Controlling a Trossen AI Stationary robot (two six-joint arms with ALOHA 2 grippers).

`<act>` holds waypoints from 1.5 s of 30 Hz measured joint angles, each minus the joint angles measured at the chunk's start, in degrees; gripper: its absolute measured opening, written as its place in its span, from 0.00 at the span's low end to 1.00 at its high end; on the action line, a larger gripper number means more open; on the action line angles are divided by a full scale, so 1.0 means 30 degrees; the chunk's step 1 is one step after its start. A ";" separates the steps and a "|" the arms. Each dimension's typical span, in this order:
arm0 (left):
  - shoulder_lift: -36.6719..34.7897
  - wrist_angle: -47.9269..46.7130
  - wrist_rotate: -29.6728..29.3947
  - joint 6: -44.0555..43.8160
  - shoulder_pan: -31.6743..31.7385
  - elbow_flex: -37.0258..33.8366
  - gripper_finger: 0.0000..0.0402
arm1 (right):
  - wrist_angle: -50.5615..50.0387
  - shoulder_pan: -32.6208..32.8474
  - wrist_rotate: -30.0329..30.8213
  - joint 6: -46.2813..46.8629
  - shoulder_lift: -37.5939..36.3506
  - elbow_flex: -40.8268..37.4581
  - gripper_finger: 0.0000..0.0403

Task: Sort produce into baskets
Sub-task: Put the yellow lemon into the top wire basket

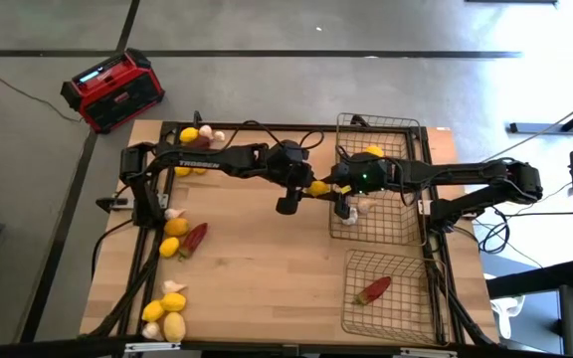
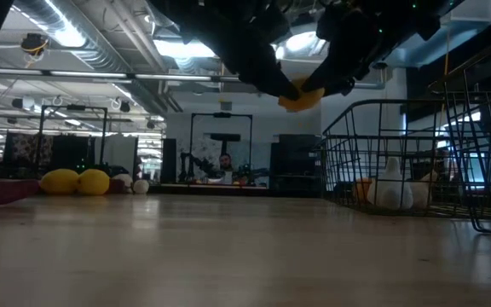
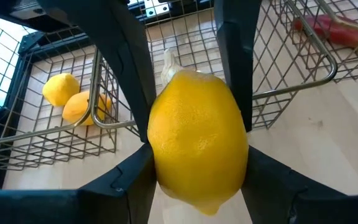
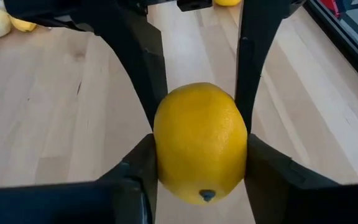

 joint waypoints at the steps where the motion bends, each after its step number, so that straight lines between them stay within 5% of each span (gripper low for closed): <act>1: -0.0001 0.0049 -0.0007 -0.0166 0.0000 0.0000 0.49 | -0.0006 0.0000 0.0051 -0.0037 -0.0004 0.0000 0.40; 11: 0.0002 0.0237 -0.0102 -0.0853 -0.0073 -0.0007 0.68 | -0.0018 0.0029 0.0279 -0.0286 -0.0024 0.0000 0.45; 20: 0.0002 -0.0197 -0.0095 -0.1434 -0.0073 0.0022 0.70 | -0.1882 0.0036 0.1623 -0.0298 -0.2191 0.0000 0.44; 34: 0.0286 -0.0271 -0.0016 -0.2534 -0.0073 0.0022 0.70 | -0.4906 -0.0668 0.8345 0.0884 -0.5694 0.0007 0.44; 45: 0.0286 -0.0270 -0.0015 -0.2571 -0.0073 0.0022 0.70 | -0.6177 -0.5415 0.5859 0.2773 -0.5253 0.0008 0.44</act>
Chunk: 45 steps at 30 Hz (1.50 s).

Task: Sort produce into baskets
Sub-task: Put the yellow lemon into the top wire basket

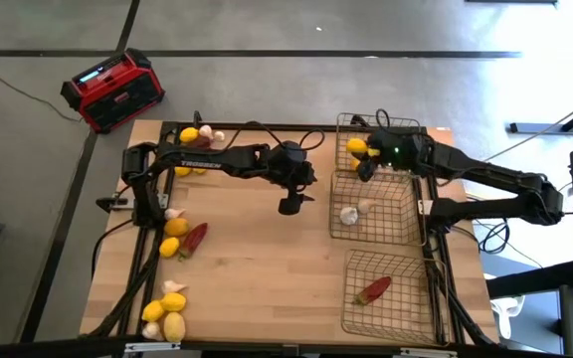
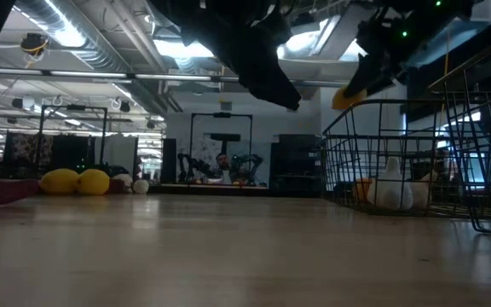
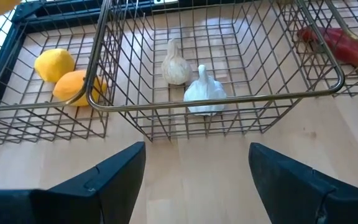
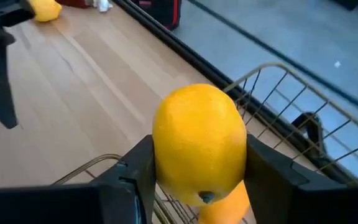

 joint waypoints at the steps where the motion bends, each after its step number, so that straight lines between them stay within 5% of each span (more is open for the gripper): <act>1: 0.0000 0.0000 0.0000 0.0000 0.0000 0.0000 0.70 | 0.0057 -0.0387 -0.0431 0.0008 0.0110 0.0003 0.44; 16: 0.0000 -0.0015 0.0007 0.0000 0.0000 0.0000 0.70 | 0.0127 -0.3983 -0.3765 0.0771 0.3971 0.0006 0.45; 45: 0.0015 0.0277 0.0007 0.0066 0.0000 -0.0007 0.70 | 0.0193 -0.4484 -0.4587 0.3037 0.8102 0.0006 0.45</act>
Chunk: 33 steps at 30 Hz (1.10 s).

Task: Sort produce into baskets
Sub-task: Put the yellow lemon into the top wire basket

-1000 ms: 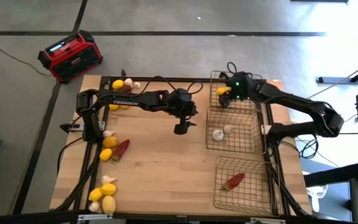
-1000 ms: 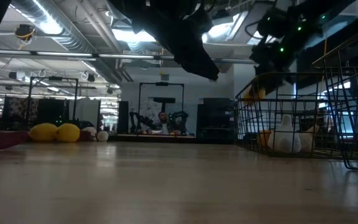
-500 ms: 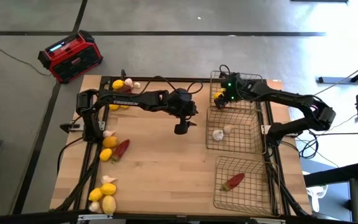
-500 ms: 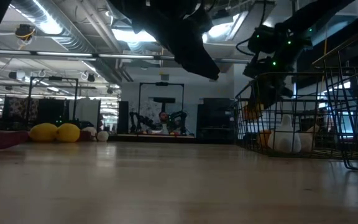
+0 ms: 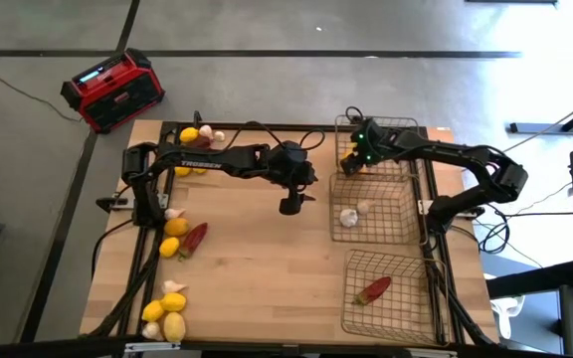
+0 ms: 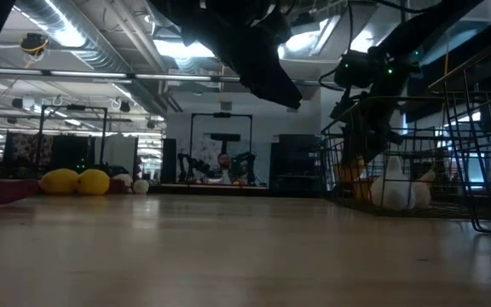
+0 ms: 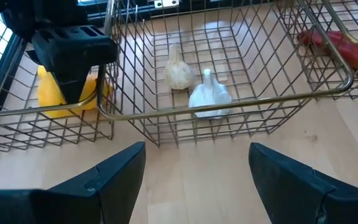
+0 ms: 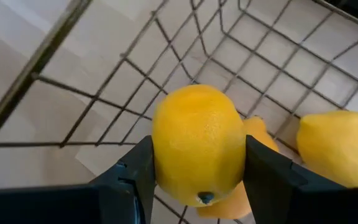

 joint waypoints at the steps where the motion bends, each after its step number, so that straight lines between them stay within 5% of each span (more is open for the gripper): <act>1: 0.0000 0.0007 0.0000 0.0000 0.0000 0.0000 0.70 | -0.0065 -0.0142 -0.0031 0.0000 0.0000 0.0000 0.45; 14: 0.0519 0.0314 0.0079 -0.0007 0.0002 -0.0022 0.70 | -0.0150 -0.2524 -0.1609 -0.0083 0.0000 0.0000 0.45; 33: 0.0729 0.0301 0.0364 -0.0401 0.0051 -0.0015 0.70 | 0.0440 -0.2582 0.0933 -0.1011 0.0678 0.0000 0.46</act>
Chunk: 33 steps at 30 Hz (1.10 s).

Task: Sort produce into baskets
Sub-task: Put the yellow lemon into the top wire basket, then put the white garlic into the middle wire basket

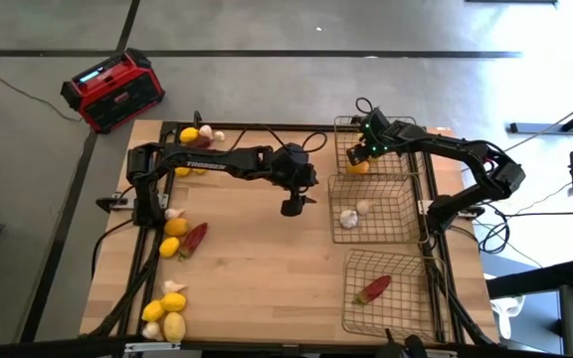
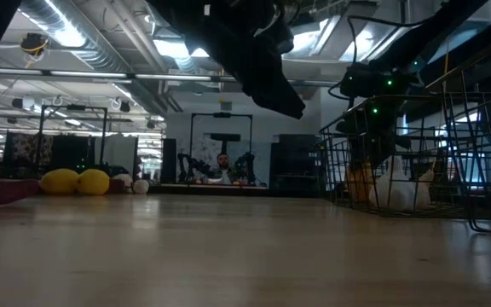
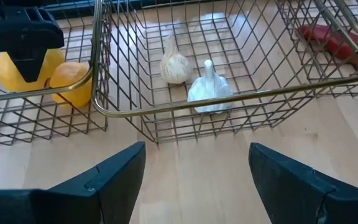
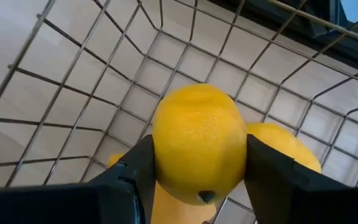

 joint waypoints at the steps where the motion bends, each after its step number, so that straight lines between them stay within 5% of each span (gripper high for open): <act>1: 0.0000 0.0003 0.0000 0.0000 0.0000 0.0000 0.70 | -0.0022 0.0000 0.0000 -0.0008 0.0000 0.0000 0.48; 13: -0.0015 -0.0009 0.0000 -0.0015 0.0000 0.0000 0.70 | 0.0071 0.0000 0.0000 -0.0118 0.0000 0.0000 0.71; 22: -0.0022 0.0111 -0.0375 -0.1012 0.0000 0.0000 0.70 | 0.0122 0.0000 -0.0090 -0.0821 -0.0755 0.0000 0.70; 33: -0.2264 -0.1957 -0.3474 -0.0510 0.0022 0.0000 0.70 | 0.0160 0.1491 -0.0690 -0.1059 -0.5962 0.0000 0.70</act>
